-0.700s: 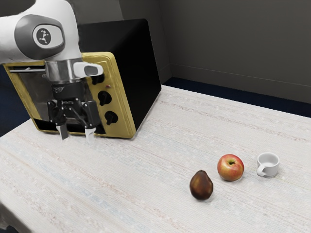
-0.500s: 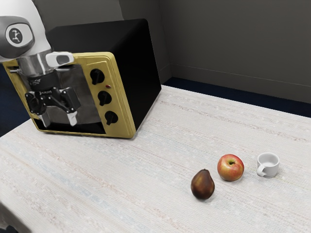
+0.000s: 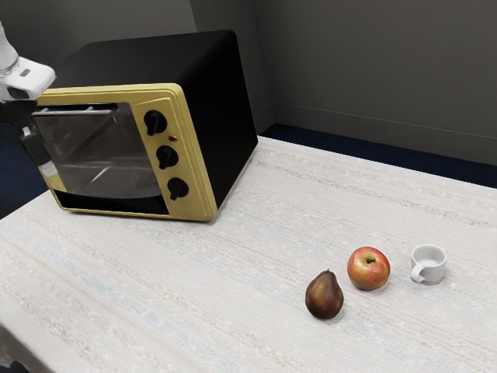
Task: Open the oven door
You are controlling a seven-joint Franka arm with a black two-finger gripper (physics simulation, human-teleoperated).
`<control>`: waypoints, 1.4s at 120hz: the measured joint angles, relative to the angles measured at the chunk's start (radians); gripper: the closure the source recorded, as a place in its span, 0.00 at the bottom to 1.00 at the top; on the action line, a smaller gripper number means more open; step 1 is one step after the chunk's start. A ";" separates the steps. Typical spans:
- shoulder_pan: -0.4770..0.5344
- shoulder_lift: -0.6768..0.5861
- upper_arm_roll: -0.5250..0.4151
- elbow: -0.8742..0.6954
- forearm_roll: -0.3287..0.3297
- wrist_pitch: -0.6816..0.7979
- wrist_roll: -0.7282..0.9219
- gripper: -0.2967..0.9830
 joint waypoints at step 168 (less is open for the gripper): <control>0.075 0.236 -0.024 0.344 -0.225 -0.050 0.904 0.23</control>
